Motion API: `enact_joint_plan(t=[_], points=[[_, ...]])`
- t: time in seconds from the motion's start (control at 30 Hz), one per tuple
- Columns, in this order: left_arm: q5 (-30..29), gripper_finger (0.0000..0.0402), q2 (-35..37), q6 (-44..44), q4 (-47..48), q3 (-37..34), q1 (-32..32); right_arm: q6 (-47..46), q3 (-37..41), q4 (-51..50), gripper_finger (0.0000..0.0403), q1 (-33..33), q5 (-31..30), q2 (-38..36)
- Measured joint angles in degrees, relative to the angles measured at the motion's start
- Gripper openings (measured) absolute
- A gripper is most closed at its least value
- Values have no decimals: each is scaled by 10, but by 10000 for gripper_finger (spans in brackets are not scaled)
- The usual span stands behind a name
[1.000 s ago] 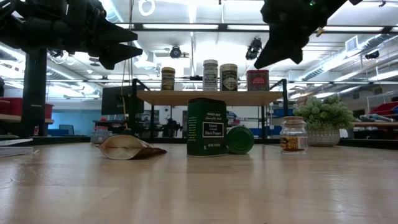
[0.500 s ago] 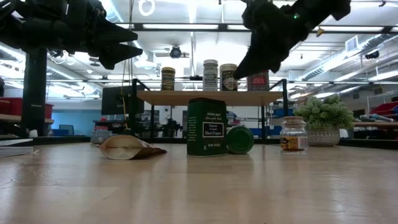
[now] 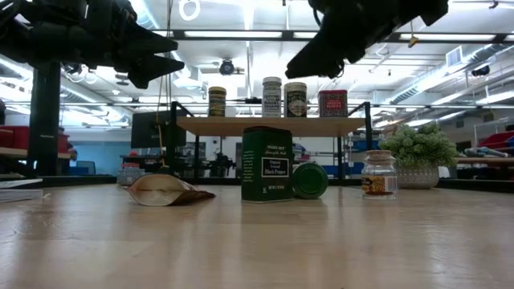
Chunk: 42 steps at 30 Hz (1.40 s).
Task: Shelf spices
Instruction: Put the black can seasoning on the shelf
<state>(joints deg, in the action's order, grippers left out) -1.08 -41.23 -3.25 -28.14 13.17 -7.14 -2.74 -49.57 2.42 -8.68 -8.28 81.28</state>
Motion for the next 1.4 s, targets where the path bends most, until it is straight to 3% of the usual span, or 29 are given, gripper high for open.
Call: enact_joint_plan(t=[0.2, 0.37, 0.53, 0.7, 1.03, 1.17, 1.3, 1.4], points=[[0, 309, 0, 0, -8, 0, 0, 111, -93, -83, 197, -20, -2, 67], [0, 309, 0, 0, -7, 0, 0, 195, -237, -255, 243, -22, -12, 154], [0, 309, 0, 0, -9, 0, 0, 280, -365, -443, 273, -17, -13, 234], [0, 309, 0, 0, -8, 0, 0, 325, -447, -523, 283, -16, 9, 303], [0, 309, 0, 0, -11, 0, 0, 354, -524, -582, 247, -16, 21, 389], [0, 309, 0, 0, -9, 0, 0, 354, -525, -586, 202, -14, 36, 390], [0, 309, 0, 0, -11, 0, 0, 345, -525, -588, 133, -13, 38, 391], [0, 309, 0, 0, -11, 0, 0, 339, -525, -588, 121, -11, 40, 391]])
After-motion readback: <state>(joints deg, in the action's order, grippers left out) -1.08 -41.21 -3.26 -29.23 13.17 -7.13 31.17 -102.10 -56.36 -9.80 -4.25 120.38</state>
